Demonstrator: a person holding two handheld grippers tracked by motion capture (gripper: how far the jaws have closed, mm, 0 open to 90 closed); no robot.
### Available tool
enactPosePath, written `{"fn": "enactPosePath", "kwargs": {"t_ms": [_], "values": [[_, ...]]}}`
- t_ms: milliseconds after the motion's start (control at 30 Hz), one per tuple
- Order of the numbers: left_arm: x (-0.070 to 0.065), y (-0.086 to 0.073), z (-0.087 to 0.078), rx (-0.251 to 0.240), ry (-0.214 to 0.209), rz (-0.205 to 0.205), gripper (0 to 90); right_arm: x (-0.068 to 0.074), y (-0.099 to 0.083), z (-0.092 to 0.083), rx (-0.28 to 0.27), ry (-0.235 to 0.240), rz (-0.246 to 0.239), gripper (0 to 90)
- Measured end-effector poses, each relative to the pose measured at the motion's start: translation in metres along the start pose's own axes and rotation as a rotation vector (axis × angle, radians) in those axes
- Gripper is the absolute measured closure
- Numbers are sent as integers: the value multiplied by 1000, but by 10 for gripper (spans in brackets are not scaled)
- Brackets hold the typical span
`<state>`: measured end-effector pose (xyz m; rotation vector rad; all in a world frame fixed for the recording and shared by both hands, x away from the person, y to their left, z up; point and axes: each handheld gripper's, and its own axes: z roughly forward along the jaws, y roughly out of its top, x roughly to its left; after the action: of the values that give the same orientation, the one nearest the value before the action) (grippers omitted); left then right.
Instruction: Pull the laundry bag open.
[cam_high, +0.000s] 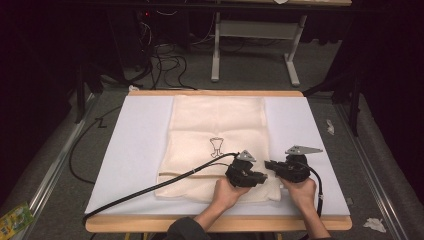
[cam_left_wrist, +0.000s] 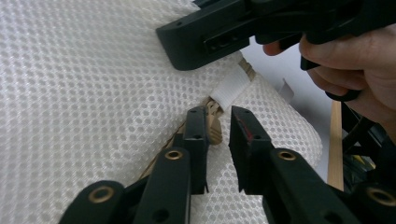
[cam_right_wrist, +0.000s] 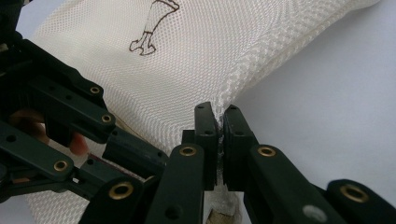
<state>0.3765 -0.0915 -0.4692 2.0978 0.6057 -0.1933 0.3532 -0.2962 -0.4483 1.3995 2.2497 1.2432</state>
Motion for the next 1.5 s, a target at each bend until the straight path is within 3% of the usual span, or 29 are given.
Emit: {"fn": "enactPosePath", "kwargs": {"t_ms": [200,367,600,833,933,1133,1300,1367,1500], "values": [[-3,2,1,25,25,27,861,-2,-1,0,1,4,2,878],[-6,3,-2,20,38,51,866,-4,-2,-2,0,13,3,876],[-6,3,-6,36,41,55,869,-4,-3,-3,-3,7,-13,878],[-6,7,-12,52,70,71,870,-2,-1,-5,-3,4,-29,879],[-4,10,-18,43,74,66,870,-1,-2,-6,-11,7,-32,879],[-8,3,-13,73,73,69,871,-1,-3,-4,-8,12,-35,879],[-1,8,-28,35,105,60,871,-1,-4,-6,-15,7,-45,881],[0,8,-29,33,98,48,871,-1,-4,-7,-26,12,-38,881],[-3,5,-28,51,97,63,871,0,-2,-7,-24,8,-43,881]]}}
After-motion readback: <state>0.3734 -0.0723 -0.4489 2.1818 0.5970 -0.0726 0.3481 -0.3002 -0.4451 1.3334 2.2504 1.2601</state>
